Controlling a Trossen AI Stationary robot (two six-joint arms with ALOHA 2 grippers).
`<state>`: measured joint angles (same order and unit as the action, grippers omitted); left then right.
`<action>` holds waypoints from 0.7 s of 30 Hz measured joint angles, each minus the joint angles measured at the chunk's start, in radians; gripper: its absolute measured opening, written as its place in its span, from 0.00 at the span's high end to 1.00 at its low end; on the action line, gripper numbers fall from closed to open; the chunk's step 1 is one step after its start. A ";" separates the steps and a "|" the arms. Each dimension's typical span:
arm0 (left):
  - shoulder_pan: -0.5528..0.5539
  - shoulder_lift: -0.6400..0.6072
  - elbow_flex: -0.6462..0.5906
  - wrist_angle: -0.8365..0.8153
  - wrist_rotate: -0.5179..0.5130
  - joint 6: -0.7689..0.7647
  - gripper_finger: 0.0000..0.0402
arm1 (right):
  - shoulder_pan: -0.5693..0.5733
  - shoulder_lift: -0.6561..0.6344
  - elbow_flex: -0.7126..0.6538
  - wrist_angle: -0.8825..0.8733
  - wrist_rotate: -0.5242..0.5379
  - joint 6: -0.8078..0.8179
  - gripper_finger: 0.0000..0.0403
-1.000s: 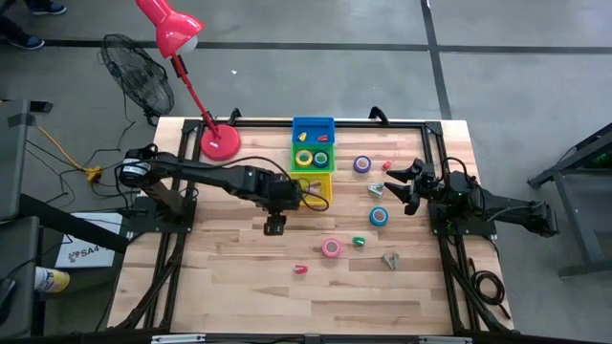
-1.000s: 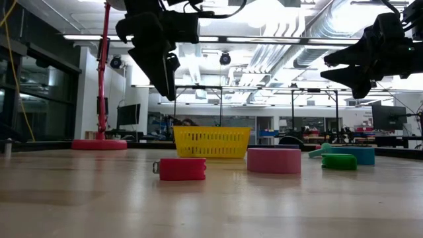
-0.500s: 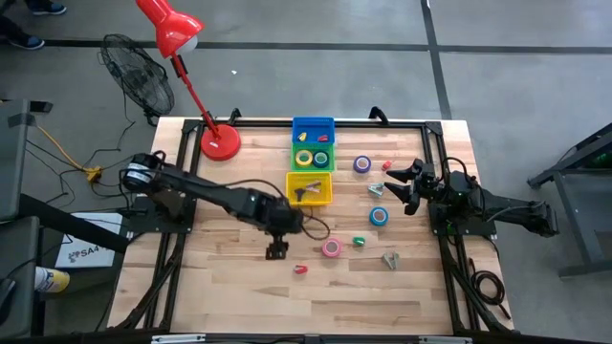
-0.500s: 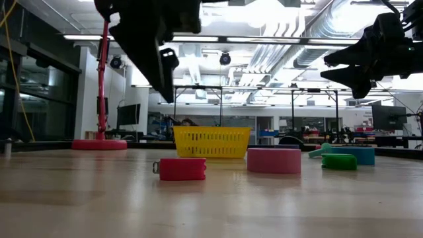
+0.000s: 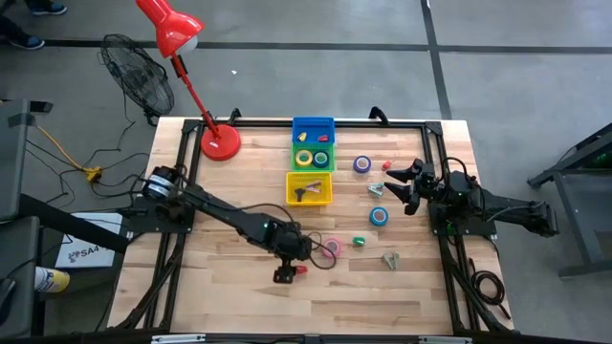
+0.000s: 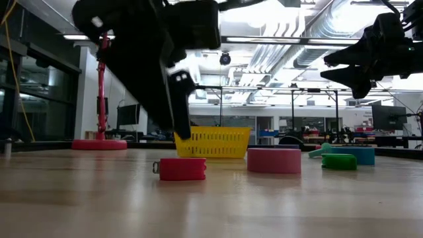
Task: Pick and place Stapler, Stapler remover, tape
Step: Put the bottom red stapler into the blue bin
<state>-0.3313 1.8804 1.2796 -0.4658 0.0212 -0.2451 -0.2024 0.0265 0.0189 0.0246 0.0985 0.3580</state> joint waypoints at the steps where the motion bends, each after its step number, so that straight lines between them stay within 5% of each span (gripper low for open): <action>1: -0.006 0.009 -0.001 0.010 0.007 -0.002 0.21 | 0.000 0.000 0.000 0.000 0.000 0.000 0.45; 21: -0.031 0.072 0.016 0.067 -0.027 -0.079 0.21 | 0.000 0.002 0.000 0.000 0.001 0.000 0.45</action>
<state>-0.3626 1.9526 1.2957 -0.3989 -0.0057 -0.3237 -0.2026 0.0282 0.0191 0.0250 0.0994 0.3580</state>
